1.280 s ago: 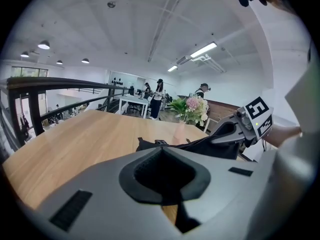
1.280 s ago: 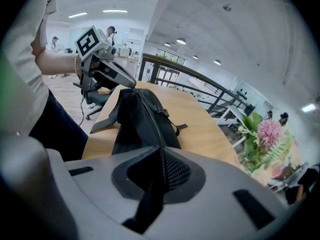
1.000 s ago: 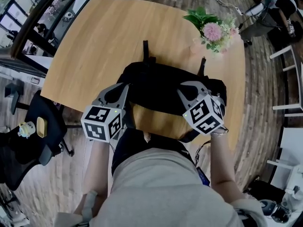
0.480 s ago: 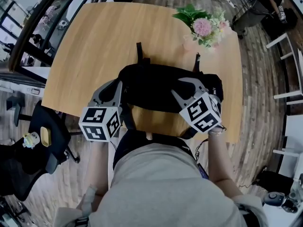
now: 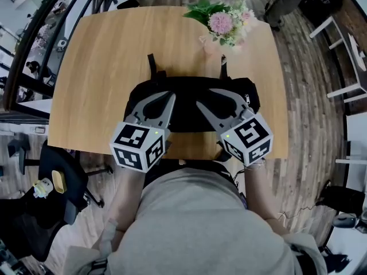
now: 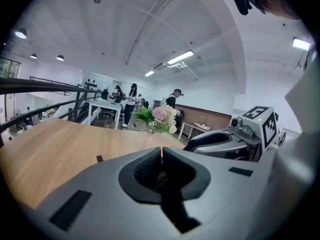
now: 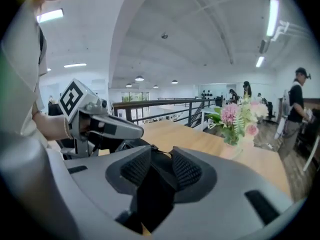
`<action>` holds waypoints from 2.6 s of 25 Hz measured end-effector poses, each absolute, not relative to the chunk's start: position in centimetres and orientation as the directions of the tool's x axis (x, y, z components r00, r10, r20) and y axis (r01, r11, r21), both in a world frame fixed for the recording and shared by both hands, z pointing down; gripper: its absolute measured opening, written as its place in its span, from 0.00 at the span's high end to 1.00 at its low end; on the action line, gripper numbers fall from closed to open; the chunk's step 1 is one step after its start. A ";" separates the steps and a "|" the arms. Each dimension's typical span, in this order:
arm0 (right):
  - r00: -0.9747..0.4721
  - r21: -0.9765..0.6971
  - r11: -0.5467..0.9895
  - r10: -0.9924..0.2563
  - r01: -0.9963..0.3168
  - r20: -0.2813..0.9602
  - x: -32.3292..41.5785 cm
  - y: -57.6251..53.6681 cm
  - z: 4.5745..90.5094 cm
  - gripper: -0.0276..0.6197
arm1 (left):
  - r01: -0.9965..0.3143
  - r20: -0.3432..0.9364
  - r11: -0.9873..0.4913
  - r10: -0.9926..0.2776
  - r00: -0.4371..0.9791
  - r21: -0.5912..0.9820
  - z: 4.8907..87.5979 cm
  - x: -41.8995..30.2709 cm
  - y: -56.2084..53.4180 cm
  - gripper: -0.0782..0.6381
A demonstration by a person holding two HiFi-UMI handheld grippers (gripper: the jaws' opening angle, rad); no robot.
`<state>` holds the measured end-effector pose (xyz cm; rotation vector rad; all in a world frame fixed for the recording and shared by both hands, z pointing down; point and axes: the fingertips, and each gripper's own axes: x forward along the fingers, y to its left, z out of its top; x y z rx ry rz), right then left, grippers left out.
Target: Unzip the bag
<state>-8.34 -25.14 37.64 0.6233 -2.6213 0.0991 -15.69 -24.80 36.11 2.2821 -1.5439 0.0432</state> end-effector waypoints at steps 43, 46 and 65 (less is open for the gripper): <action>-0.754 -0.147 0.780 -0.511 -0.609 0.413 -6.7 -23.7 39.6 0.95 | -0.885 0.363 -0.363 -0.814 0.454 0.292 39.5 -10.8 -23.9 0.87; -0.754 -0.152 0.778 -0.510 -0.610 0.415 -6.6 -23.8 39.8 0.95 | -0.881 0.364 -0.367 -0.810 0.460 0.298 39.6 -10.7 -24.0 0.87; -0.746 -0.148 0.780 -0.497 -0.608 0.444 -6.3 -24.1 40.9 0.95 | -0.873 0.375 -0.376 -0.795 0.476 0.312 40.2 -10.2 -24.1 0.87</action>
